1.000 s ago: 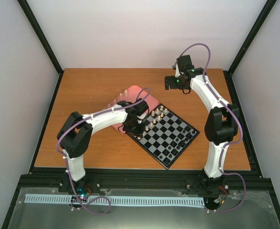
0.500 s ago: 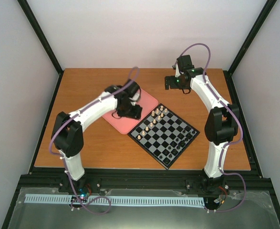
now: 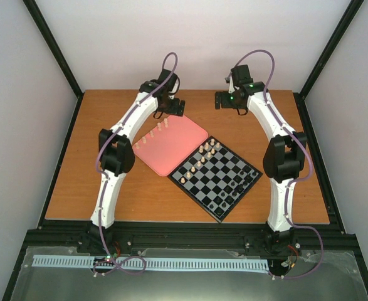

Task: Set up the chess pieces on the board
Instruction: Pick up the chess piece from the storage box.

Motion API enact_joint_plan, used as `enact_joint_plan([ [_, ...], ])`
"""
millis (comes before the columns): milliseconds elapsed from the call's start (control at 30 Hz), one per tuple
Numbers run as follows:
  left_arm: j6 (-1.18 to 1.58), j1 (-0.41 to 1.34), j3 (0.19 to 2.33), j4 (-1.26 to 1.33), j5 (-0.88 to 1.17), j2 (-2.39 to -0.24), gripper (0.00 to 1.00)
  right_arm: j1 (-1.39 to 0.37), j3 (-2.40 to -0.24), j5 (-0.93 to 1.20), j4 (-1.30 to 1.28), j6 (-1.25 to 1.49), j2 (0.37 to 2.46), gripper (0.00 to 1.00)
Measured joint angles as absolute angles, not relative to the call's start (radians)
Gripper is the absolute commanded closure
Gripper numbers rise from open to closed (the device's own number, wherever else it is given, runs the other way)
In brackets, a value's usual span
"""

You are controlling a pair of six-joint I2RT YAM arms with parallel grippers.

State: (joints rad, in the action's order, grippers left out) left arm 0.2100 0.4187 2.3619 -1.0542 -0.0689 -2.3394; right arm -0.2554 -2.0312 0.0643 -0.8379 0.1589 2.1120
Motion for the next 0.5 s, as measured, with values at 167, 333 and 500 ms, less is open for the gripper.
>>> enact_joint_plan([
  [167,0.185,0.403,2.376,-1.052,-0.107,-2.414,0.0,-0.251,-2.043,0.064,-0.844,0.159,2.129,0.0],
  [333,0.163,0.383,2.376,-1.031,-0.139,-2.44,0.06,-0.25,-2.043,0.066,-0.846,0.159,2.131,0.0],
  [500,0.151,0.377,2.38,-1.007,-0.145,-2.455,0.18,-0.25,-2.048,0.068,-0.846,0.159,2.143,0.0],
])
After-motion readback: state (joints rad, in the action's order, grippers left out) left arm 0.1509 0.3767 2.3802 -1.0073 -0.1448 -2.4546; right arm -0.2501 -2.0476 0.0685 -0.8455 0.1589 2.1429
